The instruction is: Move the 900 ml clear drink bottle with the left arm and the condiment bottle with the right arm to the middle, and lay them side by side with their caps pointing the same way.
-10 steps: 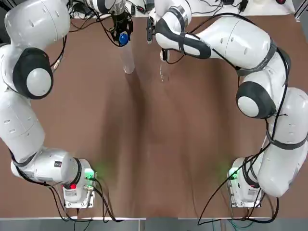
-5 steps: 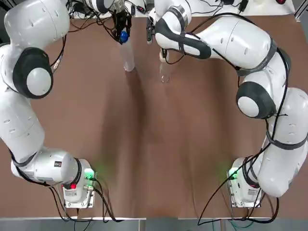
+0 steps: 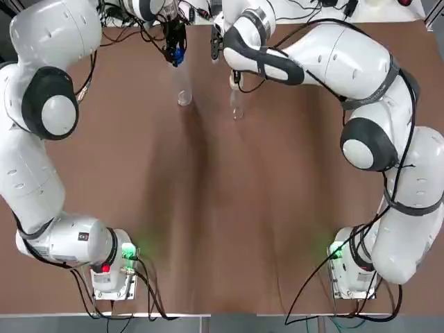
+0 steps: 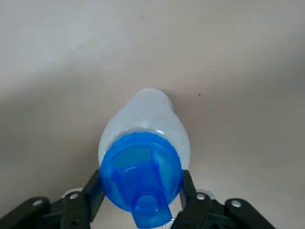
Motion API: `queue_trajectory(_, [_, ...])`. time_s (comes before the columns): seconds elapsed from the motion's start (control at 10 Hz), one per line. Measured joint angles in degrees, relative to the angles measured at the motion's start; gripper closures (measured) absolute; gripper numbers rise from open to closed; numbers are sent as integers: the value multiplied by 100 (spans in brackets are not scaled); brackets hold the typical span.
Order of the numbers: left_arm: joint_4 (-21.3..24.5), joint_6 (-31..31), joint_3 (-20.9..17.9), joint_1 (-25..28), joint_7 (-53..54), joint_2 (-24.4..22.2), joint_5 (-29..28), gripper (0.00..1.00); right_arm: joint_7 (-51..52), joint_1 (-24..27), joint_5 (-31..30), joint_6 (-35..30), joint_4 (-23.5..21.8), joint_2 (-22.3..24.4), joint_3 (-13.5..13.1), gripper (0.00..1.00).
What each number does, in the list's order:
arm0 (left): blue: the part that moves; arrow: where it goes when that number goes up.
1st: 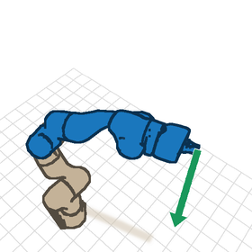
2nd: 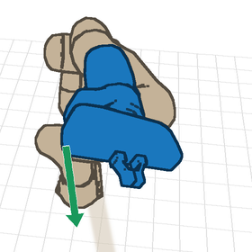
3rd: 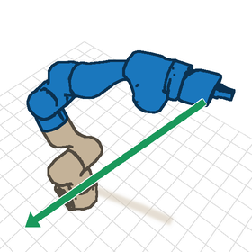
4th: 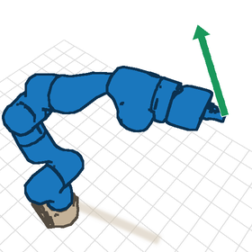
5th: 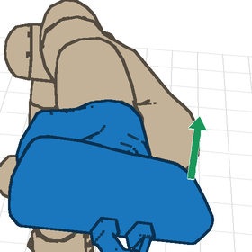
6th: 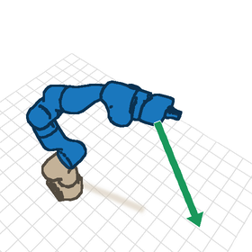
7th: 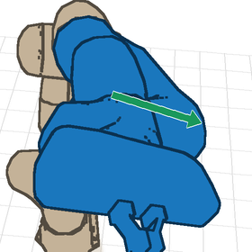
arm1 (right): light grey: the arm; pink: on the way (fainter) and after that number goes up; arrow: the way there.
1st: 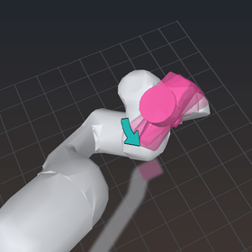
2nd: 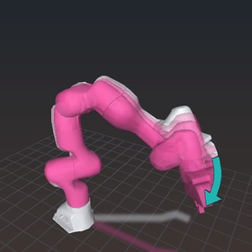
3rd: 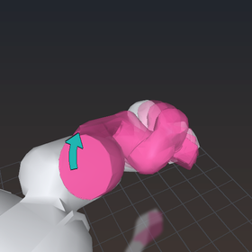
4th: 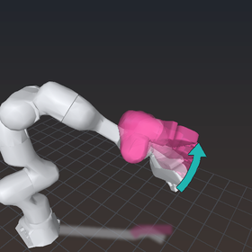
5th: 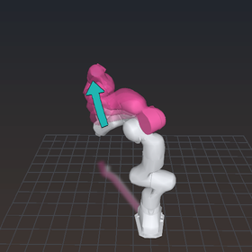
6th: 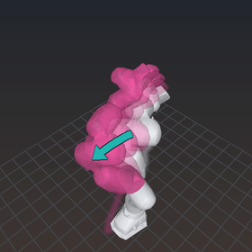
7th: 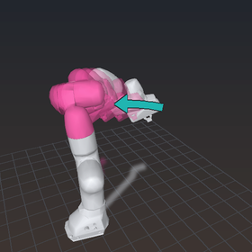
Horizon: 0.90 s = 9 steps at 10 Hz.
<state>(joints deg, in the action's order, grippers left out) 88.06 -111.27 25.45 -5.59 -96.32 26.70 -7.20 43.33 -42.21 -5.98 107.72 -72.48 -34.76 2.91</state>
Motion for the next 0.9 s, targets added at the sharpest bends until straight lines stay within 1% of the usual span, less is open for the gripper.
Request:
queue_trajectory(0.2, [-32, -4, 0, -21, -295, 8, 66, 33, -13, 13, 4, 0, 3, -1, -10, 66])
queue_trajectory(0.4, [-50, -4, -3, -31, -527, 9, 68, 33, -313, 60, 5, 19, 7, -1, -48, 66])
queue_trajectory(0.6, [-55, -4, -21, -30, -640, 9, 68, 33, -1159, 128, 13, 23, 38, 1, -70, 66])
queue_trajectory(0.9, [-55, -4, -23, -30, -658, 12, 69, 33, -2918, 205, 19, 23, 80, 43, -78, 66])
